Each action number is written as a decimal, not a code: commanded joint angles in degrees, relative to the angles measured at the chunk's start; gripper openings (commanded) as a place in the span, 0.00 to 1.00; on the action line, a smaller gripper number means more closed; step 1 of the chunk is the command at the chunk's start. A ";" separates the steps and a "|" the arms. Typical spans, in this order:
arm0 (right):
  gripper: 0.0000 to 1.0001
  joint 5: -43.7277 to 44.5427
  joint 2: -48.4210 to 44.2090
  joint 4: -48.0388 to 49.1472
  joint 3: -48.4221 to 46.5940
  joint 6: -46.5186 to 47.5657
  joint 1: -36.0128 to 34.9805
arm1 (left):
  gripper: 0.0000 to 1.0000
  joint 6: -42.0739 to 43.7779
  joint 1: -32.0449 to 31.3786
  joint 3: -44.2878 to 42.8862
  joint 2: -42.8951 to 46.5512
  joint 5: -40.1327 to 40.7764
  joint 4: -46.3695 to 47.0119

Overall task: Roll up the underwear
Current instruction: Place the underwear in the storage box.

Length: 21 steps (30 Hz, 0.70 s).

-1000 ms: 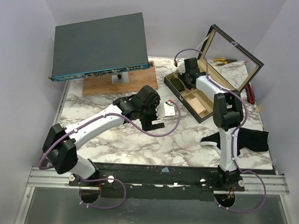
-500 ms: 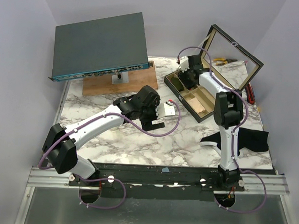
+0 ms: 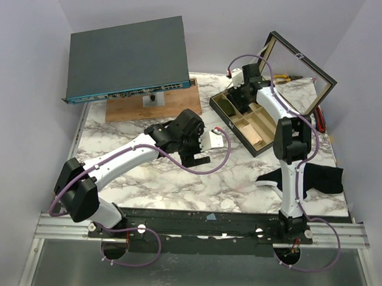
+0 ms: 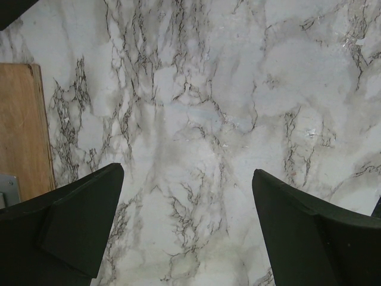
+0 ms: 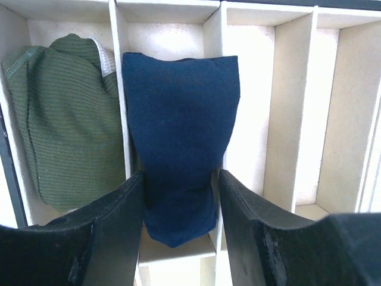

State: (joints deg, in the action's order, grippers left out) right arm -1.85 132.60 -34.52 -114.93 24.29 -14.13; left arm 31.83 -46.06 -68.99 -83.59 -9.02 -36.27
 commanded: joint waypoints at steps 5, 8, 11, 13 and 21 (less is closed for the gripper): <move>0.55 -1.32 0.19 -4.38 -4.16 0.84 0.87 | 0.99 -0.55 0.36 -1.32 -0.05 0.31 -0.99; 0.55 -2.20 -0.17 -4.74 -5.56 0.20 0.99 | 0.99 -0.55 0.27 -1.56 -0.06 0.31 -1.08; 0.54 -3.43 0.52 -5.83 -7.48 -0.68 0.96 | 0.99 -0.58 0.35 -1.72 -0.07 0.46 -1.20; 0.54 -3.95 1.19 -6.42 -8.53 -1.04 1.02 | 0.99 -0.49 0.36 -1.67 0.12 0.48 -1.21; 0.49 -5.24 2.54 -4.39 -9.34 -3.14 1.04 | 0.99 -0.52 0.28 -1.67 -0.12 0.40 -1.16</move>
State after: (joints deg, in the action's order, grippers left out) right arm -4.78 132.66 -39.09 -122.48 23.27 -13.43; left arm 31.81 -46.09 -68.99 -83.59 -9.02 -36.34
